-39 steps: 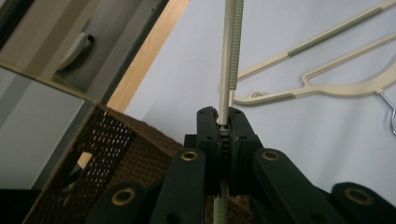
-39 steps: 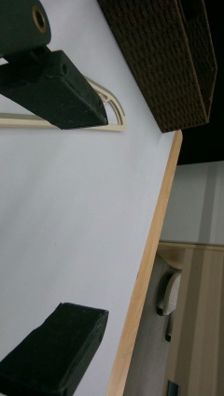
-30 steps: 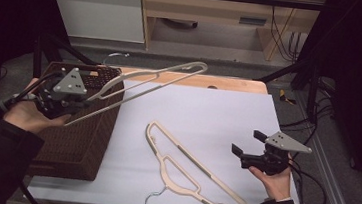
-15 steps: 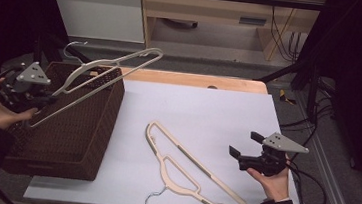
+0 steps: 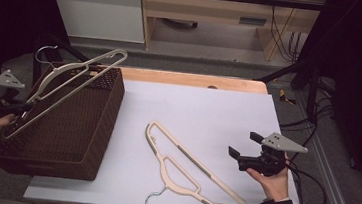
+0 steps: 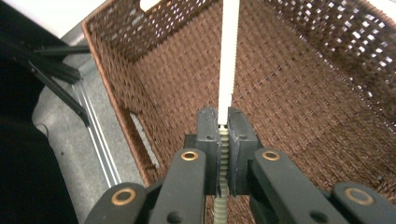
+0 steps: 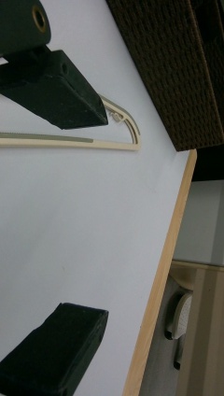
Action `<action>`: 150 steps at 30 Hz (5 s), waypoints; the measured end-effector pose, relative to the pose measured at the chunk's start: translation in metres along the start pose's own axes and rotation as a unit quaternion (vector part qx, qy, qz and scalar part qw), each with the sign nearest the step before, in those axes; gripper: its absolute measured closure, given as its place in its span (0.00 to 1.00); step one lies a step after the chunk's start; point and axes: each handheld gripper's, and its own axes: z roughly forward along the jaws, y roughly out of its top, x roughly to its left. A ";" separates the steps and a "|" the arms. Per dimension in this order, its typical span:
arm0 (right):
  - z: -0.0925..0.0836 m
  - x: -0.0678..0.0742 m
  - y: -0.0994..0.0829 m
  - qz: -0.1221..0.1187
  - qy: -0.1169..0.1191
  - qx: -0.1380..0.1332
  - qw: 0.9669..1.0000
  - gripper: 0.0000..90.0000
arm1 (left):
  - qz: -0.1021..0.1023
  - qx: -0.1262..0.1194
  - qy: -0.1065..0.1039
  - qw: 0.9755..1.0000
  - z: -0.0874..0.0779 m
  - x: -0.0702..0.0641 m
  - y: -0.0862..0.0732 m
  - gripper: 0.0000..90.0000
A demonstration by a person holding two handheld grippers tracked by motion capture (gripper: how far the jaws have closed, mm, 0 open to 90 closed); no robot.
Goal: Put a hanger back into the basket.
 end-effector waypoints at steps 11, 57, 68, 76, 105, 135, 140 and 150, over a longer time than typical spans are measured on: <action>0.000 0.000 0.000 -0.001 0.001 0.001 1.000 0.08 | -0.016 0.035 0.009 0.999 0.016 -0.001 -0.019 0.95; -0.005 0.021 0.020 -0.025 0.022 0.010 0.999 0.08 | 0.029 -0.001 -0.029 0.999 0.050 -0.060 -0.028 0.58; -0.009 0.025 0.025 -0.029 0.022 0.005 0.999 0.08 | 0.021 -0.205 -0.088 0.975 0.022 -0.114 0.006 0.29; -0.007 0.032 0.026 -0.030 0.039 0.027 0.998 0.09 | 0.020 -0.274 -0.124 0.954 0.022 -0.150 0.028 0.21; 0.029 0.074 0.014 -0.102 0.094 0.166 0.976 0.11 | 0.028 -0.253 -0.201 0.946 0.083 -0.223 0.026 0.11; 0.102 0.150 -0.004 -0.220 0.190 0.388 0.875 0.40 | 0.060 -0.219 -0.204 0.952 0.090 -0.228 0.026 0.11; 0.111 0.155 -0.010 -0.225 0.196 0.417 0.858 0.50 | 0.062 -0.215 -0.205 0.953 0.091 -0.228 0.026 0.11; 0.126 0.155 -0.020 -0.237 0.201 0.450 0.837 0.64 | 0.066 -0.212 -0.207 0.953 0.091 -0.230 0.027 0.11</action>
